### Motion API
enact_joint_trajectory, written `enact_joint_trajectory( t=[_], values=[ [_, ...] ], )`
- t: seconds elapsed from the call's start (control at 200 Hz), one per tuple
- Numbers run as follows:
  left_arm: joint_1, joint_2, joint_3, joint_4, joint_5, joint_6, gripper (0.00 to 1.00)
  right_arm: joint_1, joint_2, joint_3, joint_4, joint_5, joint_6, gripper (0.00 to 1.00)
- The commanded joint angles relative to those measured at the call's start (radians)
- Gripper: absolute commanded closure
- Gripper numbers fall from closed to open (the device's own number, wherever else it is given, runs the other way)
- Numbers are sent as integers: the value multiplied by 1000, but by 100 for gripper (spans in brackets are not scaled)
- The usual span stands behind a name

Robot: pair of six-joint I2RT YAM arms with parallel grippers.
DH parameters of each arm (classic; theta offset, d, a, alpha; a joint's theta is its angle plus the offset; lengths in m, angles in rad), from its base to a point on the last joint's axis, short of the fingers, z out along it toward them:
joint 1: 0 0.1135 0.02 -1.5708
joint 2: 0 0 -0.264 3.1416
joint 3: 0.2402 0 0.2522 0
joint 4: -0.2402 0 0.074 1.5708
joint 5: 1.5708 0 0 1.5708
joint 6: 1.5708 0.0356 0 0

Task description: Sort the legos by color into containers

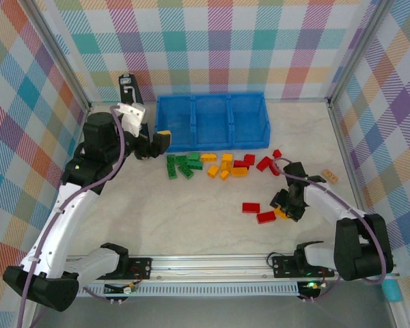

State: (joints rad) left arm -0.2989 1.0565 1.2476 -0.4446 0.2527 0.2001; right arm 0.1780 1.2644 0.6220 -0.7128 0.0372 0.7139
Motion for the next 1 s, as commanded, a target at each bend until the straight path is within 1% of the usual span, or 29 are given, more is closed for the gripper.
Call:
enact_joint_trajectory(
  t=[0.0, 0.1, 0.245, 0.365, 0.48, 0.565, 0.69, 0.765, 0.86, 0.995],
  values=[
    [-6, 1, 2, -12, 4, 17, 0, 5, 8, 61, -20, 23, -51, 52],
    [-5, 2, 2, -17, -3, 21, 0, 5, 26, 190, -84, 67, -134, 54],
    [-5, 0, 1, -19, -22, 30, 0, 5, 78, 450, -137, 122, -281, 54],
    [-5, 2, -6, -16, -33, 38, 0, 5, 158, 660, -85, 139, -410, 52],
    [-5, 8, -2, -20, -39, 44, 0, 5, 259, 808, -2, 139, -484, 52],
    [-4, 5, 4, -25, -45, 47, 0, 15, 344, 892, 72, 129, -523, 52],
    [-5, -1, 4, -28, -52, 53, 0, 62, 453, 972, 194, 224, -595, 51],
    [-5, -1, 2, -32, -59, 56, 0, 84, 527, 1022, 250, 250, -659, 51],
    [-5, 0, 7, -35, -64, 62, 0, 92, 619, 1079, 305, 235, -726, 51],
    [-5, -8, 9, -40, -67, 65, 0, 105, 742, 1164, 295, 194, -803, 50]
  ],
)
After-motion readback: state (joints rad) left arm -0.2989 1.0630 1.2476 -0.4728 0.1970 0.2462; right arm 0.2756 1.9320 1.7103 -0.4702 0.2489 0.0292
